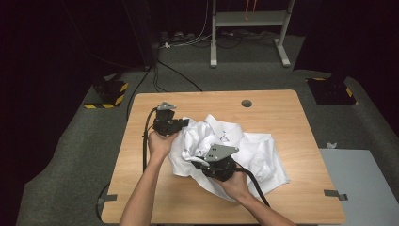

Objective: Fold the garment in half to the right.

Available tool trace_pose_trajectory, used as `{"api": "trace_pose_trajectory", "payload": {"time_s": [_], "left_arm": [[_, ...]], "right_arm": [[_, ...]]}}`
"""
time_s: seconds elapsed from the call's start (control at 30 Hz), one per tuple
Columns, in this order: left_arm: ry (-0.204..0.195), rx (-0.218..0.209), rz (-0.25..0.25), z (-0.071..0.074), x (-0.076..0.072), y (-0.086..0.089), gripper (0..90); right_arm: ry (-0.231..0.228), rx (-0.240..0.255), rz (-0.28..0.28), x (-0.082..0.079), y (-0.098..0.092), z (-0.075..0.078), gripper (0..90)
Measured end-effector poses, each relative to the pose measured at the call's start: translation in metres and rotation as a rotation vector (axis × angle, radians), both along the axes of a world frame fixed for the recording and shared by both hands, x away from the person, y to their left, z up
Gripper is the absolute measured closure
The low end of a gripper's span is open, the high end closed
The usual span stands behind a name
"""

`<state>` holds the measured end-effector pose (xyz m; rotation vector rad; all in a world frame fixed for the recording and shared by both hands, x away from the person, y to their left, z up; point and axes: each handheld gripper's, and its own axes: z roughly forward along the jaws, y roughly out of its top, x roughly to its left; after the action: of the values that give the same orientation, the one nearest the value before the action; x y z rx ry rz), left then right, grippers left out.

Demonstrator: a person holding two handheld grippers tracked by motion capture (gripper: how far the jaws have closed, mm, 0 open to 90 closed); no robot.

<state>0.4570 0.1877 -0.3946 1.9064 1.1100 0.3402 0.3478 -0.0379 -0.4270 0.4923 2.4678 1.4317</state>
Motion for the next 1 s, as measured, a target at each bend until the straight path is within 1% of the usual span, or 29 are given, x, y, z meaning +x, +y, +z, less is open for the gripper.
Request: {"api": "trace_pose_trajectory", "payload": {"time_s": [0.13, 0.23, 0.3, 0.33, 0.37, 0.4, 0.43, 0.47, 0.5, 0.53, 0.57, 0.6, 0.67, 0.73, 0.77, 0.8, 0.9, 1.0], "left_arm": [[0.004, 0.032, 0.01, 0.023, -0.007, 0.013, 86.7], [0.014, 0.042, 0.02, 0.041, -0.012, 0.022, 86.7], [0.02, 0.046, 0.028, 0.054, -0.014, 0.025, 86.7], [0.019, 0.042, 0.031, 0.059, -0.015, 0.025, 86.7], [0.019, 0.042, 0.031, 0.059, -0.015, 0.025, 86.7], [0.014, 0.041, 0.033, 0.065, -0.015, 0.024, 86.7], [0.005, 0.034, 0.033, 0.069, -0.015, 0.021, 86.7], [-0.014, 0.009, 0.03, 0.072, -0.012, 0.01, 86.6], [-0.02, -0.005, 0.029, 0.07, -0.009, 0.002, 86.5], [-0.02, -0.005, 0.029, 0.07, -0.009, 0.002, 86.5], [-0.025, -0.01, 0.03, 0.066, -0.005, -0.007, 86.5], [-0.035, -0.001, 0.035, 0.052, 0.005, -0.029, 86.4], [-0.045, 0.004, 0.033, 0.034, 0.015, -0.052, 86.4], [-0.056, -0.003, 0.031, 0.014, 0.024, -0.073, 86.3], [-0.056, -0.003, 0.031, 0.014, 0.024, -0.073, 86.3], [-0.055, 0.004, 0.028, -0.004, 0.031, -0.09, 86.3], [-0.058, 0.016, 0.028, -0.026, 0.037, -0.109, 86.3], [-0.067, 0.025, 0.029, -0.044, 0.037, -0.121, 86.2]], "right_arm": [[0.017, 0.062, 0.041, 0.0, 0.009, 0.012, 80.0], [0.029, 0.116, 0.07, 0.001, 0.015, 0.022, 80.0], [0.036, 0.157, 0.086, 0.0, 0.018, 0.028, 80.0], [0.037, 0.18, 0.091, 0.0, 0.018, 0.031, 80.0], [0.036, 0.202, 0.095, 0.0, 0.016, 0.034, 80.0], [0.036, 0.202, 0.095, 0.0, 0.016, 0.034, 80.0], [0.033, 0.225, 0.092, 0.0, 0.014, 0.036, 80.0], [0.023, 0.261, 0.079, 0.001, 0.004, 0.039, 80.0], [0.018, 0.275, 0.067, 0.002, -0.003, 0.04, 80.0], [0.014, 0.287, 0.05, 0.003, -0.012, 0.039, 80.0], [0.014, 0.287, 0.05, 0.003, -0.012, 0.039, 80.0], [0.018, 0.298, 0.007, 0.008, -0.031, 0.034, 80.0], [0.031, 0.293, -0.042, 0.014, -0.052, 0.024, 80.0], [0.059, 0.299, -0.088, 0.02, -0.073, 0.013, 80.0], [0.059, 0.299, -0.088, 0.02, -0.073, 0.013, 80.0], [0.082, 0.295, -0.134, 0.025, -0.091, 0.0, 80.0], [0.112, 0.285, -0.187, 0.03, -0.115, -0.019, 80.0], [0.146, 0.274, -0.221, 0.033, -0.131, -0.038, 79.9]]}}
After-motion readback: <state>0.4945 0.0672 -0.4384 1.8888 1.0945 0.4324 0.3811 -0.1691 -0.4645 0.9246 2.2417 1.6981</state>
